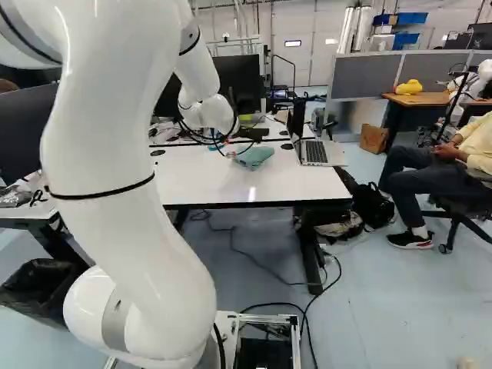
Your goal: Clean the table with the green towel
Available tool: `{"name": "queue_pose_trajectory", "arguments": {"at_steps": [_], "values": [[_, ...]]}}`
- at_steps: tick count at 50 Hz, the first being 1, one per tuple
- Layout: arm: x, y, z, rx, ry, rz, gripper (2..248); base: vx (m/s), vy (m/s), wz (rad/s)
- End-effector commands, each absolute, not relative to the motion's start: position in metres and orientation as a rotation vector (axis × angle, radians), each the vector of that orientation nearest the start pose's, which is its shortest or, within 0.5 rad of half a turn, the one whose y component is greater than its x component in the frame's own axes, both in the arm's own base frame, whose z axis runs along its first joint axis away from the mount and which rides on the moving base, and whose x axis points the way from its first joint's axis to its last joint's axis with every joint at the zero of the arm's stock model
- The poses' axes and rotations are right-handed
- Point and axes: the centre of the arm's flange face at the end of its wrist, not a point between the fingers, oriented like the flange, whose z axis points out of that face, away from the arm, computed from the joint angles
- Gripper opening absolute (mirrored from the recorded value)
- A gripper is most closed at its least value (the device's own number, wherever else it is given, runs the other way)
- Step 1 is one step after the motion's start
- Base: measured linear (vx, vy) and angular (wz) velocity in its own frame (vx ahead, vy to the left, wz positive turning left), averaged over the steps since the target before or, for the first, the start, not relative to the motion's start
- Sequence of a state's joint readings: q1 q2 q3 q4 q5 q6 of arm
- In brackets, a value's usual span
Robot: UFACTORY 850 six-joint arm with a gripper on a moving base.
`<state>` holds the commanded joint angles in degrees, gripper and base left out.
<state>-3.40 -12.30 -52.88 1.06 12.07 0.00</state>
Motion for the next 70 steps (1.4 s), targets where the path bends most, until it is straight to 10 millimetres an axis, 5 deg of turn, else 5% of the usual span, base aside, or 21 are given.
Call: {"name": "queue_pose_trajectory", "arguments": {"at_steps": [39, 70], "values": [[0.410, -0.012, 0.421, -2.704, 0.053, -1.627, 247, 0.000, 0.000, 0.000], [0.328, -0.004, 0.390, -2.620, 0.021, -1.746, 247, 0.000, 0.000, 0.000]]}}
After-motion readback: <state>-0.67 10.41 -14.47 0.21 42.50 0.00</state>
